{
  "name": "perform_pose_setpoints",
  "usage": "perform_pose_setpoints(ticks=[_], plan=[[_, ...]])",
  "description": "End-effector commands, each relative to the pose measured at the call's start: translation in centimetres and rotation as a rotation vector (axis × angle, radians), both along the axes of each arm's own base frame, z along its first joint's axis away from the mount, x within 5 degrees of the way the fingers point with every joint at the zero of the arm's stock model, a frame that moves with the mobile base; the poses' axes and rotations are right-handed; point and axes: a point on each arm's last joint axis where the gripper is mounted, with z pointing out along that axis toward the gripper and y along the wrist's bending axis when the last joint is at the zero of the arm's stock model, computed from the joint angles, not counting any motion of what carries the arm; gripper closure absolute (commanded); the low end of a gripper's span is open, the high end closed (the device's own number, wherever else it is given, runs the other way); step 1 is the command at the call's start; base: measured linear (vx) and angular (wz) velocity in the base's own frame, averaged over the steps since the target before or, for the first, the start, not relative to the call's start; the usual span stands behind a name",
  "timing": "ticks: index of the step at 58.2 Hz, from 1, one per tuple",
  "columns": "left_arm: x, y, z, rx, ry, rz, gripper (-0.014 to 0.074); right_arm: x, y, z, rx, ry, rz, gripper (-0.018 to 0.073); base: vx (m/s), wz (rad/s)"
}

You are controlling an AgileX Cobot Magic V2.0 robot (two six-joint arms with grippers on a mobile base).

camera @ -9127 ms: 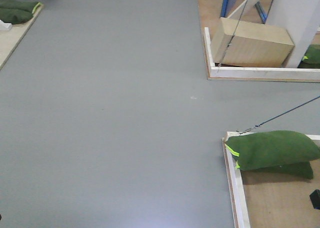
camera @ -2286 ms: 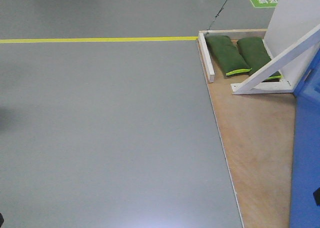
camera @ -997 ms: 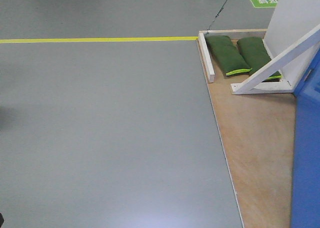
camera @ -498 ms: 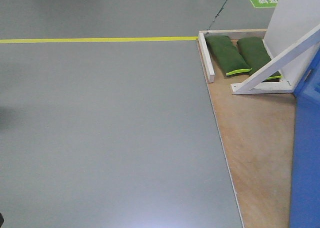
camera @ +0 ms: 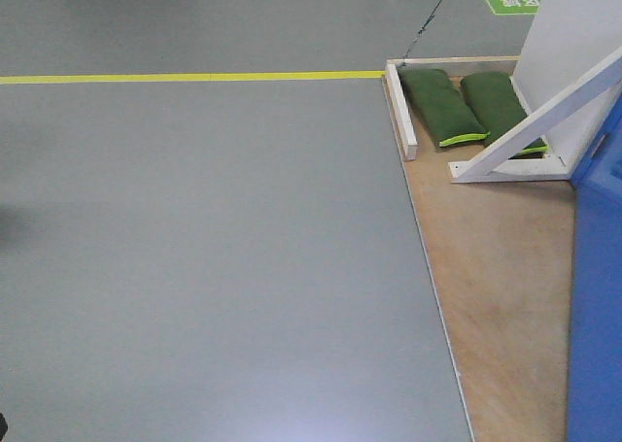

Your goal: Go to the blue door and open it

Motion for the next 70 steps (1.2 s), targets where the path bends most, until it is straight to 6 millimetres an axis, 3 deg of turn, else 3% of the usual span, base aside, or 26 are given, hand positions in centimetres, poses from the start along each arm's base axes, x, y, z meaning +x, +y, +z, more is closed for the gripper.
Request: perform_pose_setpoints(ticks=[1, 13, 26, 48, 57, 70], plan=[[-0.1, -0.1, 1.8, -0.018, -0.128, -0.005, 0.0524, -0.7, 1.3, 2.2, -0.066, -0.01, 0.012, 0.0551, 0.0, 0.0], [-0.1, -0.1, 1.8, -0.018, -0.128, -0.005, 0.0524, 1.1, 3.8, 2.7, -0.062, 0.005, 0.157, 0.0551, 0.0, 0.0], [-0.1, -0.1, 1.8, -0.018, -0.128, -0.005, 0.0524, 4.0, 10.1, 4.3, -0.106, -0.033, 0.404, 0.0551, 0.0, 0.0], [-0.1, -0.1, 1.8, -0.018, -0.128, -0.005, 0.0524, 5.8, 18.5, 5.5, -0.126, -0.05, 0.778, 0.0551, -0.01, -0.03], [-0.1, -0.1, 1.8, -0.018, -0.128, -0.005, 0.0524, 6.2, 19.8, 5.2, -0.114, -0.021, 0.862, 0.0551, 0.0, 0.0], [-0.1, -0.1, 1.8, -0.018, -0.129, -0.005, 0.0524, 6.7, 19.8, 4.7, -0.096, 0.01, 0.893, 0.0551, 0.0, 0.01]])
